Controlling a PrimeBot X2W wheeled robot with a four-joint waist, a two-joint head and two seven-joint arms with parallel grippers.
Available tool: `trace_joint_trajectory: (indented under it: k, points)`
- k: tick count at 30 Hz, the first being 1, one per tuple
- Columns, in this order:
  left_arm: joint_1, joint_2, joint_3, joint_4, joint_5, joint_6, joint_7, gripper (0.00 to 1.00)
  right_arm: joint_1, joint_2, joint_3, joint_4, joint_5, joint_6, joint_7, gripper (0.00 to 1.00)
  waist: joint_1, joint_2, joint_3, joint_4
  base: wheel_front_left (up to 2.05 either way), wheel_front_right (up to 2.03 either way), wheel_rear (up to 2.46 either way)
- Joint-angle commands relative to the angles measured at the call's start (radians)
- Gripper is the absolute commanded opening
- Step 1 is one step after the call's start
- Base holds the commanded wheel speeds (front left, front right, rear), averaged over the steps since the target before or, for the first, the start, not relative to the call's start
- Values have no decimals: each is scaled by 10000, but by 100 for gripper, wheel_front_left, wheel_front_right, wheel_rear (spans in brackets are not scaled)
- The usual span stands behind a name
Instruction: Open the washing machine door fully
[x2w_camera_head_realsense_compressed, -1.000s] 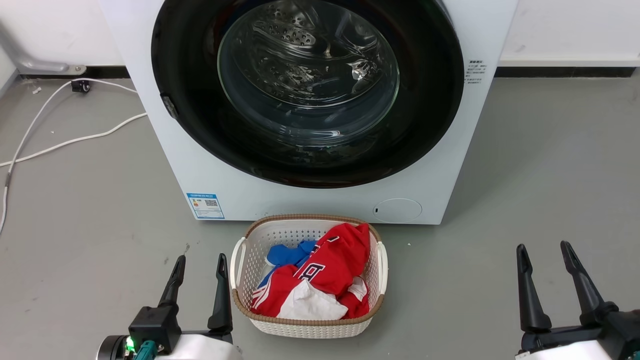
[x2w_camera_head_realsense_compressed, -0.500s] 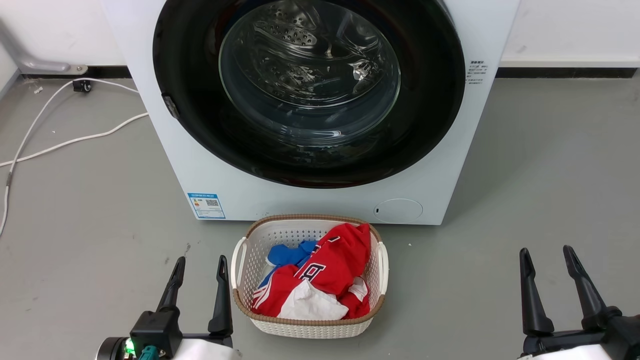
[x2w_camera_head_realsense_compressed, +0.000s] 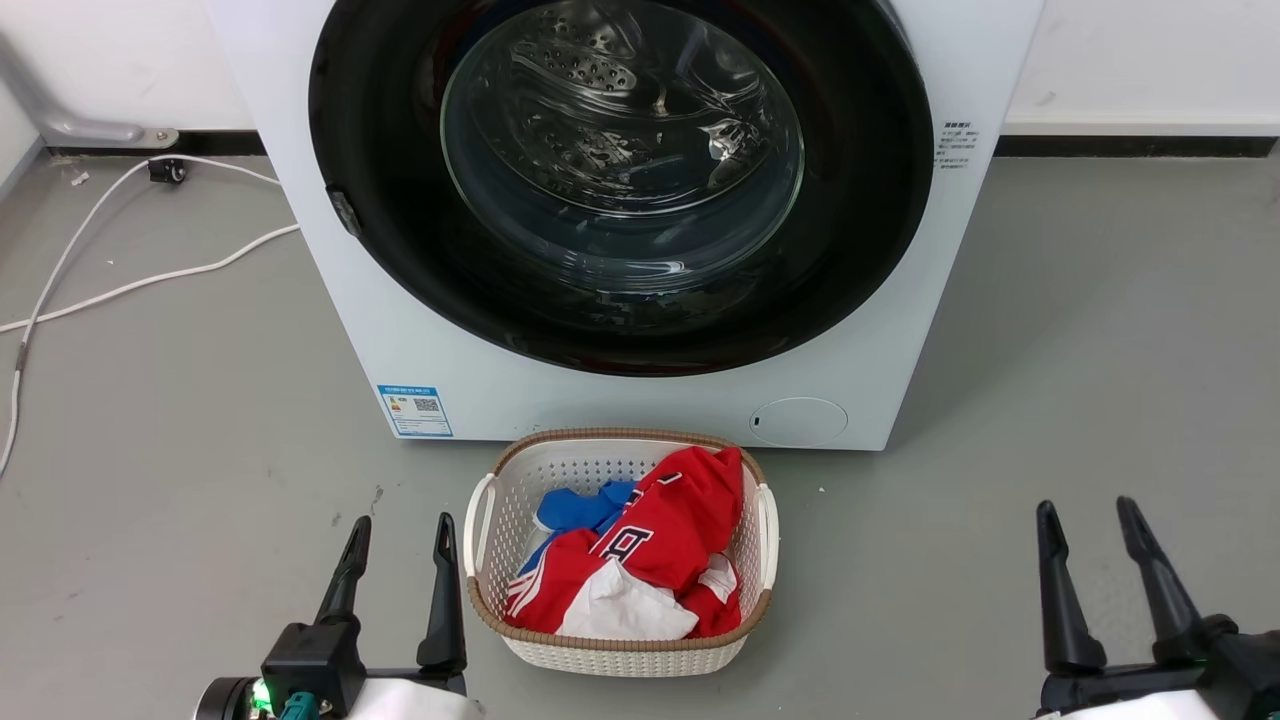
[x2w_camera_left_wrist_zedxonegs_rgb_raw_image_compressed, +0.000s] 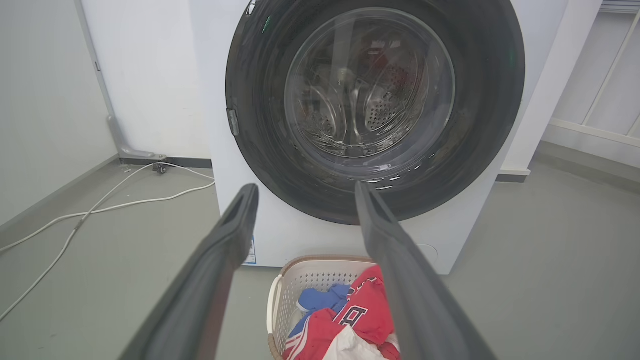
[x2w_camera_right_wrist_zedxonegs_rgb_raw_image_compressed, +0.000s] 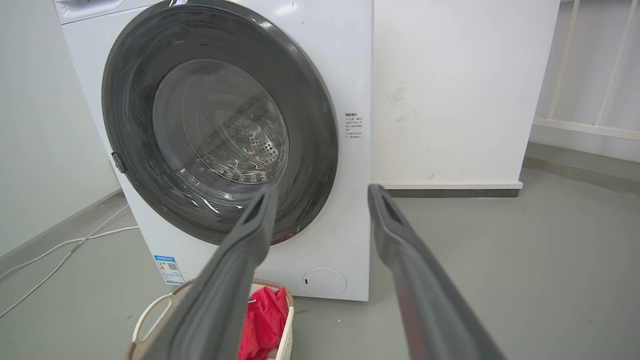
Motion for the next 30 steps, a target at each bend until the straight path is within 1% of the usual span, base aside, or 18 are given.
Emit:
trace_joint_trajectory:
  k: [1, 5, 7, 13, 14, 15, 17, 20, 23, 27, 30]
  points:
    - [57, -8, 9, 21, 0, 29, -28, 100, 72, -16, 115, 40, -57, -3, -21, 0, 0, 0, -4, 0, 0, 0, 0]
    - [71, -8, 15, 34, -13, 47, -28, 100, 45, -22, -42, 64, 498, -3, -21, 0, 0, 0, -11, -16, 0, 0, 0]
    - [73, -7, 23, 34, -21, 53, -28, 100, 2, -14, -197, 164, 1233, -3, -21, 0, 0, 0, -17, -24, 0, 0, 0]
    - [47, -7, 24, 41, -6, 27, -28, 100, -231, -13, -325, 549, 4726, -1, -21, 0, 0, 0, -34, -28, 0, 0, 0]
    - [47, -7, 24, 41, -6, 27, -28, 100, -231, -13, -325, 549, 4726, -1, -21, 0, 0, 0, -34, -28, 0, 0, 0]
    - [41, -7, 27, 46, -4, 23, -28, 100, -248, -11, -353, 616, 5242, -1, -21, 0, 0, 0, -36, -26, 0, 0, 0]
    - [34, -6, 18, 57, -17, 16, -28, 100, -303, -7, -244, 865, 6756, -1, -20, 0, 0, 0, -47, -21, 0, 0, 0]
    - [45, -7, 11, 86, -5, 18, -28, 100, -371, -8, 206, 990, 8942, -1, -20, 0, 0, 0, -63, -6, 0, 0, 0]
    - [72, -7, 23, 99, 11, 29, -28, 100, -297, -14, 585, 798, 10663, -1, -20, 0, 0, 0, -73, -6, 0, 0, 0]
    - [99, -7, 29, 97, 16, 52, -28, 100, -102, -10, 1038, 432, 12395, -1, 9, 0, 0, 0, -78, -6, 0, 0, 0]
    - [110, -7, 54, 79, -6, 66, -28, 100, -21, -144, 1197, -66, 13668, 0, 387, 0, 0, 0, -68, -32, 0, 0, 0]
